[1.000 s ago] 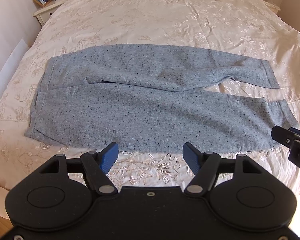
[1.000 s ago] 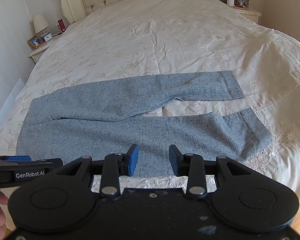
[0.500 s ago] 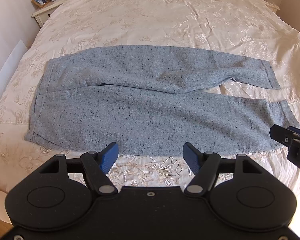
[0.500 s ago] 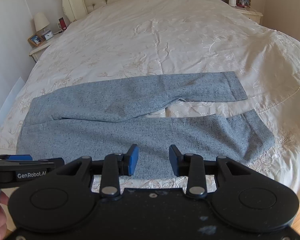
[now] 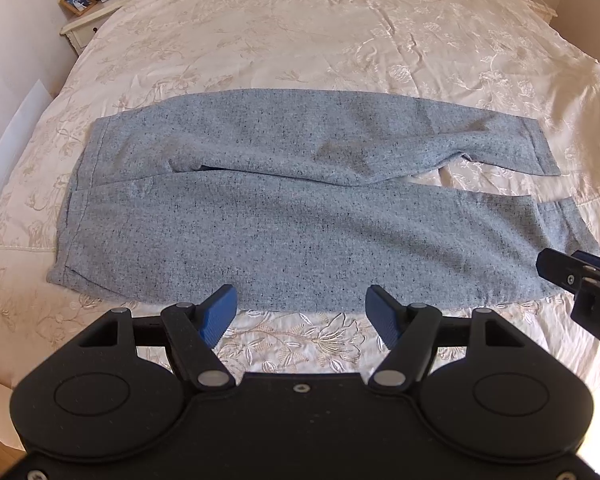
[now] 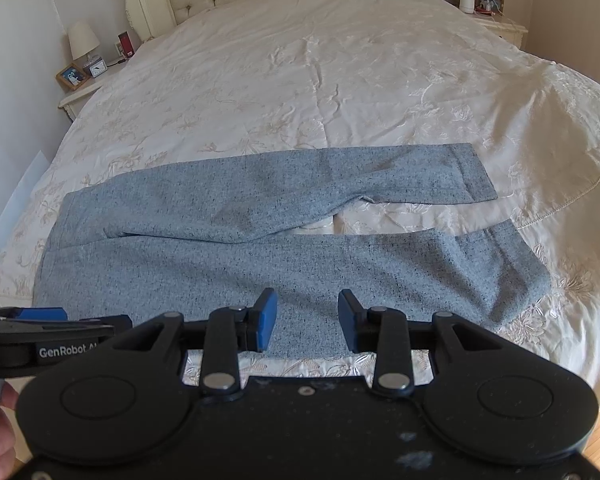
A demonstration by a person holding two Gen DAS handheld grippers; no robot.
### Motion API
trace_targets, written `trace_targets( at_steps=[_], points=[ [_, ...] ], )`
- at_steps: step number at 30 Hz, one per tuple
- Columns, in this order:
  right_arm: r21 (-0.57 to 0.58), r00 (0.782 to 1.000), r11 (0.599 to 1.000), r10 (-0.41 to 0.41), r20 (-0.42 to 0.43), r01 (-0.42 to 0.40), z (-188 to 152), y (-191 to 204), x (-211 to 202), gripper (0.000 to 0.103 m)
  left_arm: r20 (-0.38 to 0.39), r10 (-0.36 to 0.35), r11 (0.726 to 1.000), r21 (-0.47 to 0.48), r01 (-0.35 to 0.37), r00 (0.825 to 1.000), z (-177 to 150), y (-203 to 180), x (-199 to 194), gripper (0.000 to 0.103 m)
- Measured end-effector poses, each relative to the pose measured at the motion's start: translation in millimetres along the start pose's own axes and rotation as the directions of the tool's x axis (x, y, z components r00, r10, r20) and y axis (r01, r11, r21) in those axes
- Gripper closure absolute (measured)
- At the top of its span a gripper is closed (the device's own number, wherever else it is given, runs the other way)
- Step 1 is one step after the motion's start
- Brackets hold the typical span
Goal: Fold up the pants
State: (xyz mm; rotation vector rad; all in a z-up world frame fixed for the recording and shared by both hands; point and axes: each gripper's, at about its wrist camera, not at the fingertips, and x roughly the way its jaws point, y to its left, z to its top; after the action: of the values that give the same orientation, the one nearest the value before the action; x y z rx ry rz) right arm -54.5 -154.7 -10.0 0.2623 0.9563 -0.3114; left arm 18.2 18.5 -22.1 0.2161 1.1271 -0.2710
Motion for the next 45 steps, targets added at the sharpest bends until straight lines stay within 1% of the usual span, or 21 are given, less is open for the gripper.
trace_targets(
  at_steps=[10, 15, 18, 20, 22, 24, 26, 27, 29, 31, 32, 33, 34, 35, 36, 38, 41, 44, 45],
  points=[
    [0.011, 1.0, 1.0, -0.008, -0.005, 0.008, 1, 3, 6, 0.066, -0.006, -0.019, 1.0, 0.004, 0.019, 1.0, 5, 6, 7, 0.031],
    [0.025, 1.0, 1.0, -0.013, -0.006, 0.013, 0, 4, 12, 0.066, 0.033, -0.021, 0.999, 0.032, 0.02, 0.999, 6, 12, 17, 0.031],
    [0.043, 0.999, 0.998, -0.035, 0.014, 0.034, -3, 4, 17, 0.066, 0.028, -0.026, 0.998, 0.061, 0.024, 0.999, 6, 15, 37, 0.031],
    [0.048, 0.996, 0.995, -0.089, 0.007, 0.088, -6, 5, 25, 0.067, 0.006, -0.037, 0.997, 0.075, 0.036, 0.999, 5, 15, 57, 0.031],
    [0.054, 0.99, 0.989, -0.138, -0.034, 0.14, -10, 3, 38, 0.067, -0.025, -0.046, 0.995, 0.084, 0.048, 0.999, 3, 16, 78, 0.032],
    [0.073, 0.986, 0.986, -0.143, -0.084, 0.149, -16, -3, 53, 0.067, -0.047, -0.057, 0.995, 0.083, 0.061, 0.997, 2, 16, 99, 0.033],
    [0.086, 0.985, 0.987, -0.124, -0.117, 0.134, -23, -10, 65, 0.067, -0.058, -0.039, 0.996, 0.079, 0.044, 0.998, 3, 14, 119, 0.034],
    [0.082, 0.985, 0.988, -0.124, -0.119, 0.134, -27, -13, 70, 0.067, -0.058, -0.029, 0.997, 0.074, 0.033, 0.998, 3, 13, 128, 0.036],
    [0.056, 0.982, 0.988, -0.137, -0.127, 0.145, -32, -18, 78, 0.067, -0.039, -0.003, 0.998, 0.057, 0.005, 0.999, 3, 11, 143, 0.036],
    [0.029, 0.985, 0.991, -0.129, -0.114, 0.133, -34, -26, 85, 0.067, -0.034, 0.03, 0.998, 0.047, -0.029, 0.999, 0, 11, 158, 0.036],
    [0.014, 0.987, 0.992, -0.127, -0.101, 0.129, -35, -30, 89, 0.067, -0.059, 0.058, 0.997, 0.056, -0.055, 0.997, -3, 10, 168, 0.036],
    [0.0, 0.987, 0.992, -0.125, -0.1, 0.126, -34, -34, 93, 0.067, -0.104, 0.095, 0.994, 0.068, -0.088, 0.99, -6, 10, 180, 0.036],
    [-0.01, 0.987, 0.992, -0.123, -0.105, 0.123, -33, -40, 99, 0.067, -0.145, 0.118, 0.992, 0.07, -0.109, 0.982, -10, 11, 190, 0.031],
    [-0.013, 0.986, 0.993, -0.122, -0.111, 0.121, -31, -46, 105, 0.067, -0.148, 0.122, 0.992, 0.058, -0.114, 0.982, -14, 13, 195, 0.031],
    [-0.016, 0.986, 0.993, -0.118, -0.118, 0.117, -29, -52, 110, 0.067, -0.128, 0.117, 0.993, 0.046, -0.112, 0.985, -18, 15, 194, 0.03],
    [-0.022, 0.987, 0.994, -0.109, -0.118, 0.107, -24, -64, 118, 0.067, -0.116, 0.126, 0.992, 0.044, -0.121, 0.985, -21, 15, 190, 0.03],
    [-0.049, 0.99, 0.995, -0.092, -0.11, 0.087, -15, -85, 132, 0.067, -0.121, 0.148, 0.989, 0.04, -0.144, 0.982, -23, 12, 186, 0.03],
    [-0.055, 0.988, 0.998, -0.05, -0.148, 0.042, -7, -106, 154, 0.067, -0.126, 0.172, 0.985, 0.026, -0.171, 0.977, -24, 9, 185, 0.03],
    [-0.062, 0.987, 0.998, -0.042, -0.155, 0.033, -6, -112, 163, 0.067, -0.128, 0.18, 0.984, 0.016, -0.18, 0.975, -25, 8, 185, 0.028]
  ],
)
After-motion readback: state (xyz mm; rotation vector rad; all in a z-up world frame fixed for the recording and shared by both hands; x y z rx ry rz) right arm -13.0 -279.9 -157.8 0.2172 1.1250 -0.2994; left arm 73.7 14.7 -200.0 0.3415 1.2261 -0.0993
